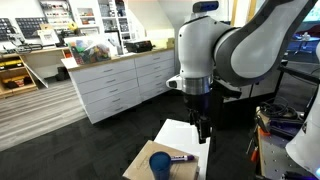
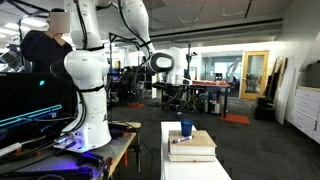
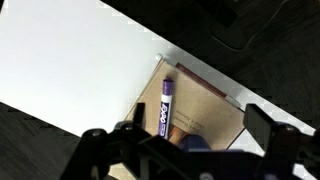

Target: Pick up the marker and put it in the cup

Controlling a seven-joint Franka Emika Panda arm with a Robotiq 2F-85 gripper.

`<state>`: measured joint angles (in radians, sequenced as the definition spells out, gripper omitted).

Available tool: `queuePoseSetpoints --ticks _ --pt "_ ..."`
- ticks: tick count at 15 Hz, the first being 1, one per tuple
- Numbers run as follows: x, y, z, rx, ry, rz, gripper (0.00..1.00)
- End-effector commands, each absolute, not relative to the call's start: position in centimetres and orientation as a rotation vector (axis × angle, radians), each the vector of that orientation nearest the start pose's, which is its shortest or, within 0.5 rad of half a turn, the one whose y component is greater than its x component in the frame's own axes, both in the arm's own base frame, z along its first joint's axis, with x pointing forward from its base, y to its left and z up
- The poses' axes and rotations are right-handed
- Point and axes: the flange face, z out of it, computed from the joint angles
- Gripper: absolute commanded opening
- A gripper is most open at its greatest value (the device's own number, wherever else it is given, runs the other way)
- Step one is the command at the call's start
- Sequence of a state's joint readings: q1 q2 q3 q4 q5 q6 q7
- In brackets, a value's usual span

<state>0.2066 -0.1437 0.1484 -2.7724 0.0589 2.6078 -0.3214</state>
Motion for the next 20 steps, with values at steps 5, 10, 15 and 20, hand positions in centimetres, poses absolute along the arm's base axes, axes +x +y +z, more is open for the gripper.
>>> queuePoseSetpoints --ticks 5,10,15,20 --pt "36.5 13.0 23.5 -2.964 -1.016 -0.007 1.00" --pt "36.8 13.0 20.6 -2.949 -1.039 -0.072 1.00" --pt "36.5 13.0 17.7 -2.945 -1.060 -0.100 1.00" --pt "36.3 13.1 15.2 -2.941 -1.095 -0.074 1.00"
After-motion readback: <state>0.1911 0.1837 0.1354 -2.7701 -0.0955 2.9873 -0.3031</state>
